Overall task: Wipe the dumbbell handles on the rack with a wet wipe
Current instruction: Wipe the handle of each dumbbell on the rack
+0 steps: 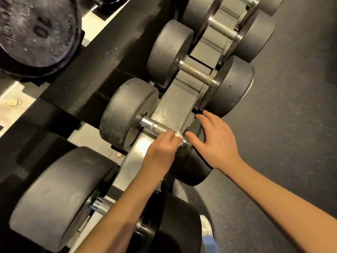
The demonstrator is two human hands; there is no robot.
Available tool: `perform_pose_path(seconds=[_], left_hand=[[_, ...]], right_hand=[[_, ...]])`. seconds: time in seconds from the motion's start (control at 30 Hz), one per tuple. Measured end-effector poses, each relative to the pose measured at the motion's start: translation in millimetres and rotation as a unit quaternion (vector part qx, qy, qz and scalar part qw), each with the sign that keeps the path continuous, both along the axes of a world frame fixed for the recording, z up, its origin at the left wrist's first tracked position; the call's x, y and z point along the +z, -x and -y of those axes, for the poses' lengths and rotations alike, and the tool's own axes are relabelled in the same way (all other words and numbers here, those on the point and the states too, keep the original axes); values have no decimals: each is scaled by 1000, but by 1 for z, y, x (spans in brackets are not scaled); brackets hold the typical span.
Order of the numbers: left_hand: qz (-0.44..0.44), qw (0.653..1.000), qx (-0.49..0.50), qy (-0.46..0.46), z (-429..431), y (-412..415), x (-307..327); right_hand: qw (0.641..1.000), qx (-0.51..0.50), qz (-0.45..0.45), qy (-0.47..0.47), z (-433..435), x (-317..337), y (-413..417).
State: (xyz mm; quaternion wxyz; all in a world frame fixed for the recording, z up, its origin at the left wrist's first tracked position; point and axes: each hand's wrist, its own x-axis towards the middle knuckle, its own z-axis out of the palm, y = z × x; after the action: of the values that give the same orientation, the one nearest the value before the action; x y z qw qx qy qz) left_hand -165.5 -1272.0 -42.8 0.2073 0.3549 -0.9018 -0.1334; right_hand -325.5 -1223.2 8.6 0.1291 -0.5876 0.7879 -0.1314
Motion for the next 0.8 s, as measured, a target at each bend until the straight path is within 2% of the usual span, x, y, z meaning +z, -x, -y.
perform_pose_path(seconds=[0.1,0.27,0.37,0.43,0.57,0.6,0.73,0.8], left_hand=[[-5,1000,0,-16,-6,0,-4],[-43,988,130,-72,0,9,-4],[-27,991,87,-98,-12,19,3],[-8,991,92,-101,-6,16,8],[-46,961,252,-100,9,5,16],[-45,958,265,-101,7,7,17],[7,977,194,-87,-1,18,13],[-7,971,226,-81,3,14,14]], right_hand=[[1000,5,-2,6,-1,-1,0],[1000,12,3,16,-2,-3,0],[1000,10,2,16,-2,-4,1],[1000,12,4,15,-2,-2,1],[1000,18,5,10,-1,-2,1],[1000,19,4,11,-1,-3,1],[1000,18,2,14,-1,-5,1],[1000,16,1,15,-1,-5,1]])
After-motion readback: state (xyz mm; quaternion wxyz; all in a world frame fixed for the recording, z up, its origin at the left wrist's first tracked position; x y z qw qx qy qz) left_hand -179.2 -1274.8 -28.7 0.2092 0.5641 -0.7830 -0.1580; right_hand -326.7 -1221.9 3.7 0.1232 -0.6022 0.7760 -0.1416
